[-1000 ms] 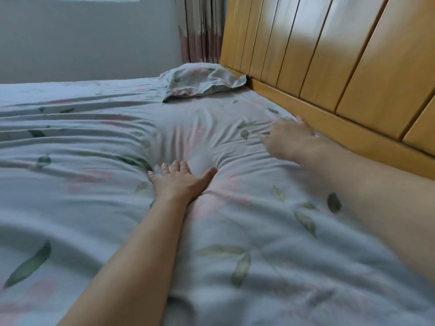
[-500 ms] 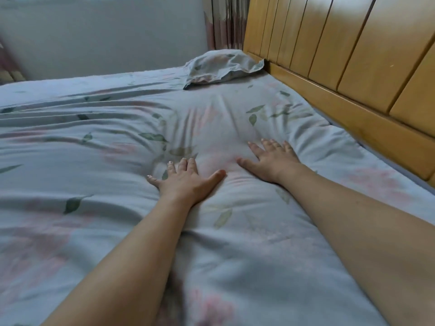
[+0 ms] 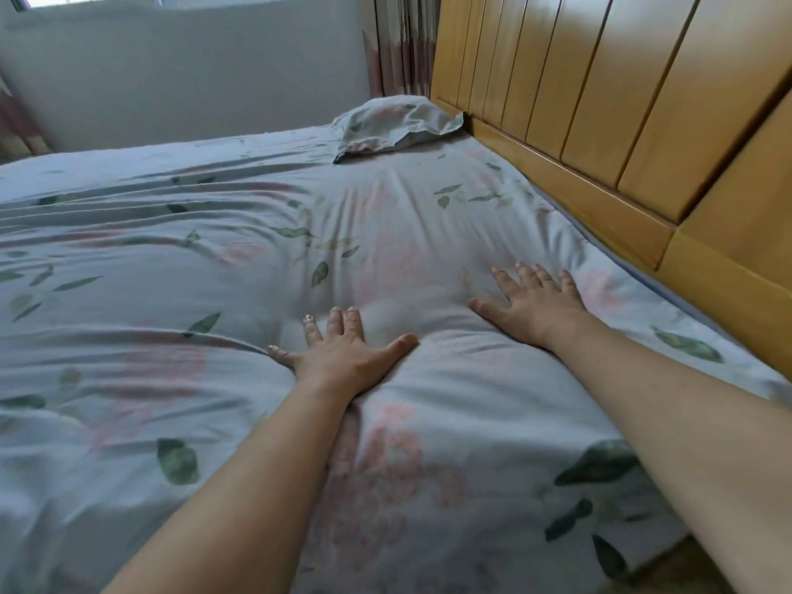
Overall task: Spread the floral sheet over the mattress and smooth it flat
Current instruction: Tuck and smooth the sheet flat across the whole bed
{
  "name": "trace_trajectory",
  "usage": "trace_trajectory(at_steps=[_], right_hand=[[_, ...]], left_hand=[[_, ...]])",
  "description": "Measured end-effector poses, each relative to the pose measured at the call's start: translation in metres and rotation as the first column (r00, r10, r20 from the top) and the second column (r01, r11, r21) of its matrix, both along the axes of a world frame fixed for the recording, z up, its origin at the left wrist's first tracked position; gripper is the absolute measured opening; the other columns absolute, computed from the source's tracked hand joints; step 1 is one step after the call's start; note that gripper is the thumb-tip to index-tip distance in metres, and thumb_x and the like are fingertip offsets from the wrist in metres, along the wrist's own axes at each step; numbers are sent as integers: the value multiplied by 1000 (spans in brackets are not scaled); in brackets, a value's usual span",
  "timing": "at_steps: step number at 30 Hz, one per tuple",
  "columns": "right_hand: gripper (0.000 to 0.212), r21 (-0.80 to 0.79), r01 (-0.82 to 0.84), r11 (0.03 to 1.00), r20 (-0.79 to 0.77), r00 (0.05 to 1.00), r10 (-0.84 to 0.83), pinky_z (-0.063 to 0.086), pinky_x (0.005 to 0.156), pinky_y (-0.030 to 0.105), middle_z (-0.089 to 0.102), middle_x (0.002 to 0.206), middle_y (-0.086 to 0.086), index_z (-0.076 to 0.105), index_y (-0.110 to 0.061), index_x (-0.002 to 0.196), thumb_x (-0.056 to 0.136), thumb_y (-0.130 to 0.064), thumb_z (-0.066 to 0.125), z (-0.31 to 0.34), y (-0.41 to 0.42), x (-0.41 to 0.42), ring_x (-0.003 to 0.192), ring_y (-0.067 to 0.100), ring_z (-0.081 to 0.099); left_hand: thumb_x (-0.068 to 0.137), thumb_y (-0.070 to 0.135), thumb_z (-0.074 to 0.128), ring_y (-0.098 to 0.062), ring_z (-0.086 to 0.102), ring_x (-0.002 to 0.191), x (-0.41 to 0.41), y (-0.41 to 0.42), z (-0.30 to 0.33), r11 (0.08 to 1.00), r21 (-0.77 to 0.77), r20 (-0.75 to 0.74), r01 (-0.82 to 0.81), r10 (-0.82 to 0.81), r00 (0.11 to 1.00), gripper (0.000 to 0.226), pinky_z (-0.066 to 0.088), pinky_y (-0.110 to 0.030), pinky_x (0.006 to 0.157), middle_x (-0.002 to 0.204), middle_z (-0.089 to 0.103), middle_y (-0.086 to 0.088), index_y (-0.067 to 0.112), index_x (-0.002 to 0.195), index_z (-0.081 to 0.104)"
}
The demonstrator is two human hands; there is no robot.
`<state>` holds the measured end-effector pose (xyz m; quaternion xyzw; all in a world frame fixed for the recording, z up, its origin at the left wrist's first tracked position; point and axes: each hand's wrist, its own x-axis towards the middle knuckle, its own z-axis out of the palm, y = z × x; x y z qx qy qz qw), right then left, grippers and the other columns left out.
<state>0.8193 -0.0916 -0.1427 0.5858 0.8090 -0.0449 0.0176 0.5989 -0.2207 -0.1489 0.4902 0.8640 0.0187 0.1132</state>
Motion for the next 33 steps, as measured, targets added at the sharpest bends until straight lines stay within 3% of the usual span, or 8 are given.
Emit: trace_trajectory(at_steps=[7, 11, 15, 19, 22, 25, 29, 33], right_hand=[[97, -32, 52, 998, 80, 996, -49, -6, 118, 48, -6, 162, 7, -5, -29, 154, 77, -85, 12, 8, -60, 31, 149, 25, -4], [94, -158, 138, 978, 213, 972, -102, 3, 119, 50, 3, 161, 10, 8, -23, 155, 81, -80, 20, 42, -78, 32, 148, 29, 3], [57, -118, 9, 993, 368, 929, 35, 15, 114, 55, 31, 154, 10, 36, -20, 146, 92, -38, 39, 91, -91, -16, 142, 33, 27], [60, 21, -313, 950, 71, 948, 311, 14, 115, 48, 22, 158, 8, 27, -17, 149, 97, -46, 34, 89, -105, -99, 144, 25, 22], [65, -27, -435, 900, -42, 900, 434, 1, 119, 49, 8, 162, 4, 14, -23, 153, 98, -55, 25, 58, -128, -148, 149, 23, 7], [67, -58, -511, 857, -29, 859, 511, -5, 119, 46, 1, 162, 2, 7, -23, 155, 98, -56, 20, 10, -168, -159, 149, 21, 0], [64, -129, -651, 748, -113, 759, 641, -10, 119, 34, -3, 161, -9, 4, -31, 154, 98, -57, 20, 3, -200, -137, 148, 10, -7], [62, -319, -656, 684, -172, 750, 639, 4, 118, 25, 11, 160, -11, 20, -33, 152, 96, -54, 37, 34, -216, -120, 147, 7, 8]], left_hand=[[56, 100, 19, -23, -13, 147, 21, -57, 15, 991, -108, 70, 82, -75, 995, 119, 0, -74, 104, 160, -11, 13, 34, 153, -2], [65, 96, 17, -23, -13, 147, 25, -100, 24, 961, -204, 81, 189, -176, 981, 108, 0, -70, 108, 160, -15, 12, 37, 152, -7], [82, 82, 16, -18, -10, 148, 32, -145, 29, 925, -197, 60, 326, -320, 945, 86, -2, -59, 115, 161, -10, 11, 37, 152, -5], [91, 67, 27, -17, -4, 147, 28, -196, 41, 858, -222, 54, 464, -464, 884, 74, 1, -44, 119, 161, -2, 10, 37, 152, -2], [93, 51, 44, -15, 31, 134, 7, -208, 77, 877, -176, 199, 448, -414, 888, 51, 25, -35, 113, 147, 36, 7, 38, 142, 39], [92, 32, 48, -15, 61, 97, -34, -191, 109, 966, 82, 96, 246, -254, 963, 25, 47, -28, 89, 108, 67, 3, 23, 102, 70], [92, 16, 43, -28, 56, 110, -104, -121, 112, 964, 228, -105, 140, -119, 987, 29, 44, -31, 92, 122, 62, -9, 15, 109, 66], [99, 40, 31, -27, 28, 141, -120, -60, 72, 987, 91, -58, 131, -126, 990, 50, 22, -47, 114, 156, 27, -4, 22, 145, 35]])
